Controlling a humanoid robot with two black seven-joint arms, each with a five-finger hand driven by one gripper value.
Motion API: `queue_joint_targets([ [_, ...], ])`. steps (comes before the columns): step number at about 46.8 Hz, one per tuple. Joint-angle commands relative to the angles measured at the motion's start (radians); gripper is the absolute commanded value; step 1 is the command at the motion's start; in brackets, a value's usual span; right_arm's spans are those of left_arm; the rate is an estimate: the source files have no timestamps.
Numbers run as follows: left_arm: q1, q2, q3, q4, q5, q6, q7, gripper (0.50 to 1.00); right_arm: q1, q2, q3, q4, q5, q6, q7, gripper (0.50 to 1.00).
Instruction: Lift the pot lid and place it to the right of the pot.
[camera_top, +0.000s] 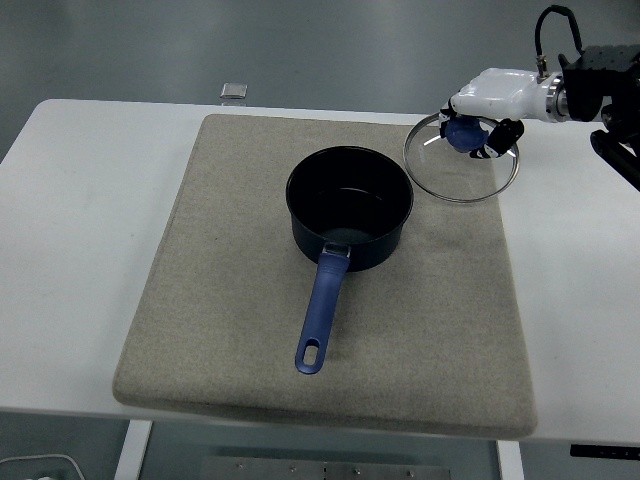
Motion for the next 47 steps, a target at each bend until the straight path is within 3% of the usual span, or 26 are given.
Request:
queue_joint_targets([
  [1, 0.0, 0.0, 0.0, 0.0, 0.0, 0.0, 0.0, 1.0, -0.015, -0.013, -0.002, 0.005, -0.002, 0.001, 0.0, 0.5],
  [47, 0.0, 0.0, 0.0, 0.0, 0.0, 0.0, 0.0, 1.0, -0.092, -0.022, -0.01, 0.023, 0.018, -0.017, 0.0, 0.5],
])
